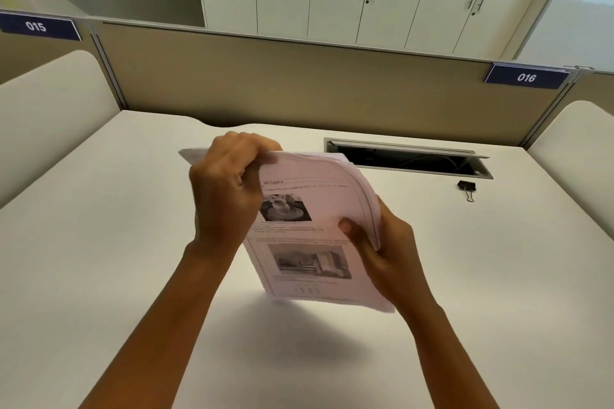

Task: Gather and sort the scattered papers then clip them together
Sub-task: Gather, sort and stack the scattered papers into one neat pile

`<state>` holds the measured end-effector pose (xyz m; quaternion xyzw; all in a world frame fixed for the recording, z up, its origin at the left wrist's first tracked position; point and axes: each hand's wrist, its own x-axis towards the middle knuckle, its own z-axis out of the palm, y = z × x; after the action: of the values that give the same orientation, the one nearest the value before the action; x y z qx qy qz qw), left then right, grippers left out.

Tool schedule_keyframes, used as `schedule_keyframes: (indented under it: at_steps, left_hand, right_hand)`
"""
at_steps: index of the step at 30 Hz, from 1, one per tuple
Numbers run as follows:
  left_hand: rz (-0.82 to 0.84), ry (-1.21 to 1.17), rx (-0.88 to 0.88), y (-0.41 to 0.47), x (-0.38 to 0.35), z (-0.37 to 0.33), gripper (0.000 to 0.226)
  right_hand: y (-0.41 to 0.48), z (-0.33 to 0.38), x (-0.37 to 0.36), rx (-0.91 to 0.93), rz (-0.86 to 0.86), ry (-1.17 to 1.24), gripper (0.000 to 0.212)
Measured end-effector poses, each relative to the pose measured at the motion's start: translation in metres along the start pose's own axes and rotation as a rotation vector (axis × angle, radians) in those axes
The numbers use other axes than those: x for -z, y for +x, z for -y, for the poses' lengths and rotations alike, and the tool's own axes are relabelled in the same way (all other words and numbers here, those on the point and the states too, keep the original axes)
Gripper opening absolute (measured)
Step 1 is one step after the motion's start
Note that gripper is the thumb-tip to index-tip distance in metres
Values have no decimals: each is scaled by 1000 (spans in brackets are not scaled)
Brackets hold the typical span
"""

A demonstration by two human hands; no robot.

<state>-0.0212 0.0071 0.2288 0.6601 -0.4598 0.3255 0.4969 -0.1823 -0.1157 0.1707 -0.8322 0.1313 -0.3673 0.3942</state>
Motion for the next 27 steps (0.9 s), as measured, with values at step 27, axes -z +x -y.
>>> schedule_keyframes:
  at_steps: [27]
  left_hand:
    - [49,-416,782,-89,-40,13,30]
  right_hand:
    - [-22,-30,-28,-257,-512,253,60]
